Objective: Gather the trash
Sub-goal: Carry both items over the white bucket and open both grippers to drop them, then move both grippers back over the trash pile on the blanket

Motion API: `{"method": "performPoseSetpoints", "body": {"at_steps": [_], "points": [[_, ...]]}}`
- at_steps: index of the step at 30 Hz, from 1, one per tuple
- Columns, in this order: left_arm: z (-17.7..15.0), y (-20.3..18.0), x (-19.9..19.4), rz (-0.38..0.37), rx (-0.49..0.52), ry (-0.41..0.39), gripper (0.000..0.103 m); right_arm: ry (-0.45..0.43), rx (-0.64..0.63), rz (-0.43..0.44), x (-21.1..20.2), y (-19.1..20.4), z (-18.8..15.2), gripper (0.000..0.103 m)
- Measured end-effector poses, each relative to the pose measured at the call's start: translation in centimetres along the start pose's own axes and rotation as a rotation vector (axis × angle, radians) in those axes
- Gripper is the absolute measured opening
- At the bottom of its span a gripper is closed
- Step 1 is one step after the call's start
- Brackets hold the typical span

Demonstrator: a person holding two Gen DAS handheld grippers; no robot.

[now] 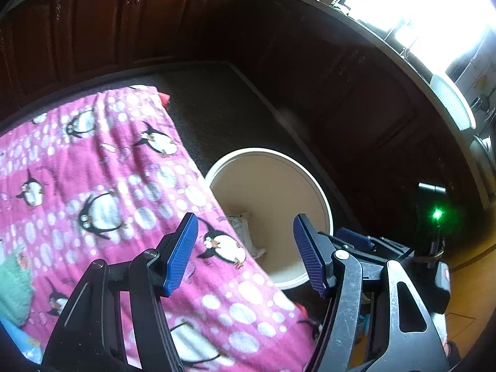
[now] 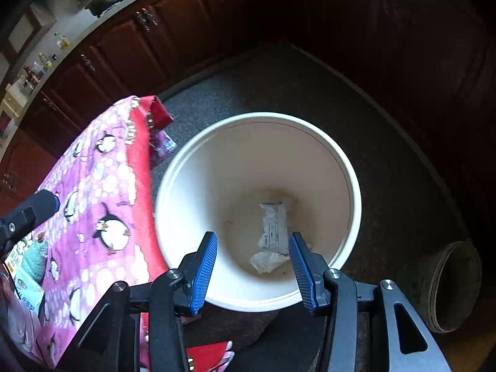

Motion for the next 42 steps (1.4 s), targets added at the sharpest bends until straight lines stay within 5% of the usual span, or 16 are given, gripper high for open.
{"method": "performPoseSetpoints", "body": {"at_steps": [6, 19, 42], "points": [[-1.2, 1.1, -3.2, 0.068, 0.010, -0.027, 0.063, -0.042, -0.041, 0.040, -2.0, 3.0, 0.2, 0.062], [-3.1, 4.2, -8.9, 0.213, 0.017, -0.091, 0.063, -0.072, -0.126, 0.090, -4.0, 9.0, -0.7, 0.062], [-7.8, 9.7, -18.0, 0.287, -0.083, -0.142, 0.063, -0.031, -0.296, 0.216, -4.7, 19.9, -4.6, 0.063]]}}
Point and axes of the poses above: each gripper's, at about its wrist camera, not at the fingertips, and x roughly the way its jaws point, y to its left, z to its top, the point moved 3 cm from there along x, roughly the way its jaws point, and after that the axes turned 6 degrees about x, right-handed, at the moved point
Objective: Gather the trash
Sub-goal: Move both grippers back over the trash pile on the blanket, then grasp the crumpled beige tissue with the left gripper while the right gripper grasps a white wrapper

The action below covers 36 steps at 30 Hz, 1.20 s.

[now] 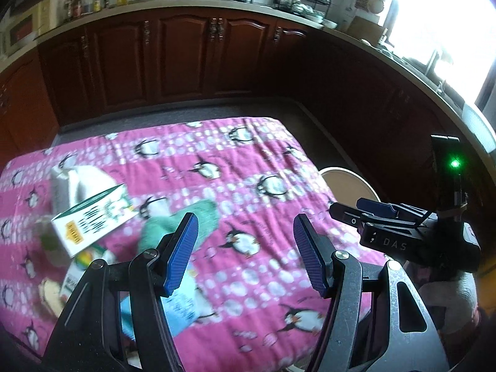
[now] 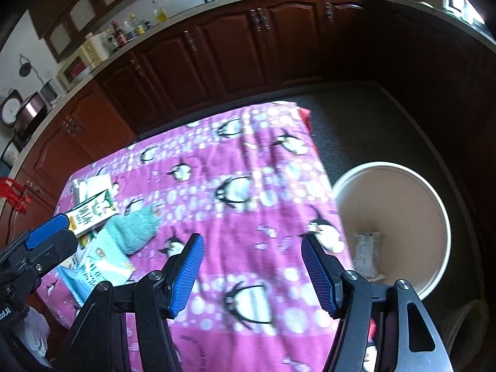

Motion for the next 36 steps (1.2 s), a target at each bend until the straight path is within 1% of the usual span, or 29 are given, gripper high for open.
{"method": "performPoseSetpoints", "body": {"at_steps": [4, 9, 14, 15, 17, 19, 22, 24, 27, 29, 34, 36], "points": [[-1.0, 2.7, -2.1, 0.004, -0.048, -0.009, 0.063, 0.019, -0.043, 0.033, 0.4, 2.4, -0.5, 0.063], [-3.1, 7.4, -4.6, 0.034, -0.097, 0.006, 0.063, 0.054, -0.094, 0.092, 1.0, 5.9, -1.5, 0.064], [-5.8, 14.1, -6.8, 0.134, -0.158, 0.032, 0.063, 0.080, -0.153, 0.170, 0.6, 9.8, -2.4, 0.064], [-6.3, 15.0, -7.0, 0.147, -0.171, 0.037, 0.063, 0.084, -0.168, 0.188, 0.5, 10.6, -2.6, 0.064], [-7.5, 17.7, -7.1, 0.176, -0.217, 0.061, 0.063, 0.095, -0.204, 0.229, 0.1, 12.6, -2.9, 0.064], [-8.9, 19.9, -6.7, 0.193, -0.243, 0.107, 0.063, 0.109, -0.244, 0.261, -0.1, 14.4, -3.2, 0.064], [-10.6, 21.9, -5.8, 0.212, -0.271, 0.148, 0.063, 0.123, -0.312, 0.306, -0.5, 17.4, -4.0, 0.064], [-11.5, 22.3, -5.1, 0.222, -0.280, 0.170, 0.063, 0.137, -0.349, 0.336, -0.7, 19.1, -4.4, 0.064], [-12.7, 23.2, -3.8, 0.213, -0.293, 0.210, 0.063, 0.173, -0.373, 0.398, -0.7, 21.4, -5.3, 0.064], [-13.1, 23.7, -2.8, 0.197, -0.303, 0.231, 0.063, 0.215, -0.402, 0.436, -0.3, 23.3, -6.4, 0.064], [-13.7, 24.6, -1.1, 0.191, -0.321, 0.263, 0.063, 0.307, -0.492, 0.470, 1.3, 27.5, -9.8, 0.059], [-14.0, 24.9, -0.7, 0.168, -0.336, 0.262, 0.062, 0.327, -0.524, 0.437, 2.9, 29.0, -11.1, 0.059]]}}
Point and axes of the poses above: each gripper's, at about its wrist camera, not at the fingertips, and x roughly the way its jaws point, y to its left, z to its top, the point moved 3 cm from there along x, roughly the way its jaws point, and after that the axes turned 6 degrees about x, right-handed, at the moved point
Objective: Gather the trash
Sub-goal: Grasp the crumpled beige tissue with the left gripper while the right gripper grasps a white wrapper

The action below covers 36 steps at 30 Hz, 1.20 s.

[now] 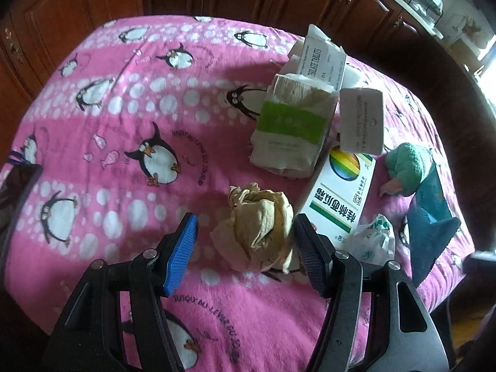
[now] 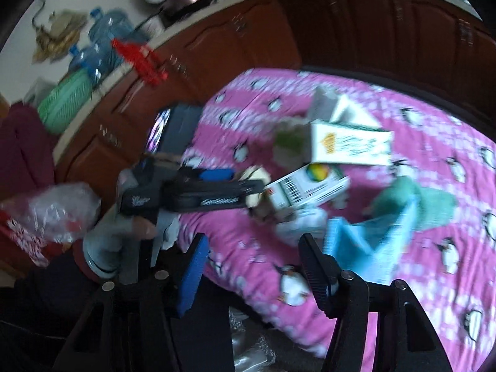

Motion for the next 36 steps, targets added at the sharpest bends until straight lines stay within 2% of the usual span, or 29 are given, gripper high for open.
{"method": "performPoseSetpoints", "body": {"at_steps": [3, 6, 10, 13, 17, 19, 29, 33, 36], "points": [[0.0, 0.4, 0.3, -0.034, -0.010, -0.004, 0.060, 0.021, 0.014, -0.054, 2.5, -0.3, 0.2, 0.059], [0.0, 1.0, 0.3, -0.043, -0.017, -0.011, 0.058, 0.046, 0.030, -0.149, 4.9, -1.6, 0.7, 0.059], [0.0, 1.8, 0.9, -0.077, -0.044, 0.003, 0.053, 0.063, 0.045, -0.188, 7.0, -2.6, 1.5, 0.058], [-0.3, 1.5, 1.1, -0.086, -0.034, 0.007, 0.049, 0.093, 0.045, -0.234, 8.2, -3.1, 1.6, 0.046], [-0.4, 0.6, 1.1, -0.092, -0.014, 0.000, 0.030, 0.092, 0.081, -0.196, 8.1, -4.3, 1.3, 0.021], [-0.4, 0.1, 1.0, -0.093, -0.002, -0.001, 0.025, 0.074, 0.097, -0.149, 7.0, -4.4, 1.2, 0.012], [0.8, -0.2, -3.6, -0.087, 0.004, -0.082, 0.022, -0.090, 0.103, 0.040, -1.1, -3.1, 1.3, 0.011], [1.4, -1.6, -6.4, -0.099, 0.039, -0.133, 0.022, -0.149, 0.106, 0.055, -4.1, -3.3, 1.0, 0.011], [2.0, -3.5, -7.8, -0.118, 0.074, -0.162, 0.022, -0.194, 0.123, 0.029, -6.1, -4.3, 0.7, 0.011]]}}
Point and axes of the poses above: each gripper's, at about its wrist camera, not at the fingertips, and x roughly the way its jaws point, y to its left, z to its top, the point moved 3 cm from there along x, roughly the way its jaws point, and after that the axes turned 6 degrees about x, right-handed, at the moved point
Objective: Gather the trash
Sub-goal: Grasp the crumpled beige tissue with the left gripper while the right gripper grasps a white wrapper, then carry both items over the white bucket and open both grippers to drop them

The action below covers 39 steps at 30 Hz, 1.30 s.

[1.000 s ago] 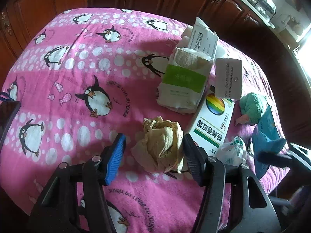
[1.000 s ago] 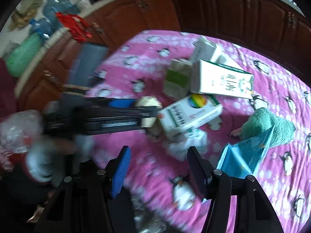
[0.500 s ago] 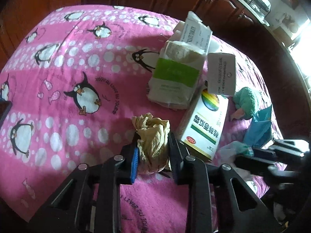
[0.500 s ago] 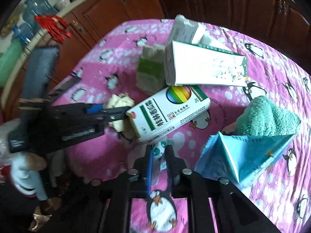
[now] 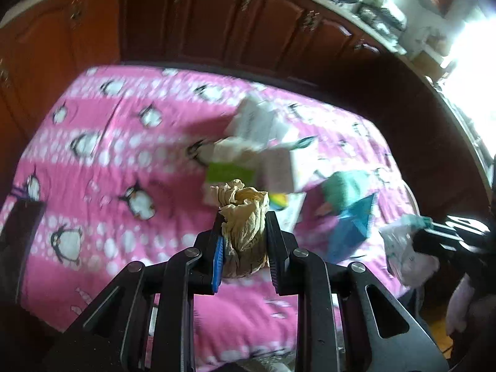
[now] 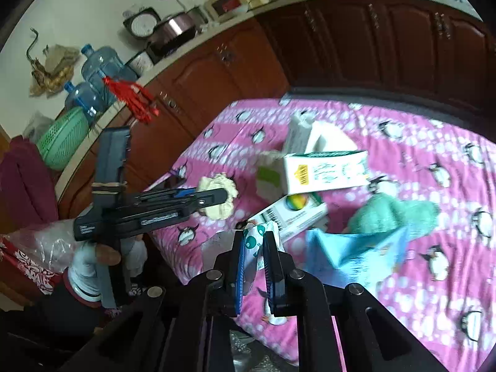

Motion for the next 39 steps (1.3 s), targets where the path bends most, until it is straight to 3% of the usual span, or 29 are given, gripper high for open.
{"method": "performPoseSetpoints", "body": {"at_steps": [7, 17, 30, 39], "points": [[2.4, -6.4, 0.0, -0.069, 0.105, -0.023, 0.022, -0.102, 0.089, -0.093, -6.0, -5.3, 0.3, 0.011], [4.5, -17.0, 2.5, -0.151, 0.282, -0.009, 0.022, -0.205, 0.242, -0.240, -13.5, -14.0, -1.9, 0.011], [5.1, -28.6, 6.6, -0.222, 0.443, 0.042, 0.022, -0.259, 0.405, -0.357, -19.3, -23.1, -5.1, 0.011], [4.7, -35.9, 10.8, -0.318, 0.483, 0.107, 0.022, -0.273, 0.524, -0.449, -22.0, -28.9, -8.3, 0.011]]}}
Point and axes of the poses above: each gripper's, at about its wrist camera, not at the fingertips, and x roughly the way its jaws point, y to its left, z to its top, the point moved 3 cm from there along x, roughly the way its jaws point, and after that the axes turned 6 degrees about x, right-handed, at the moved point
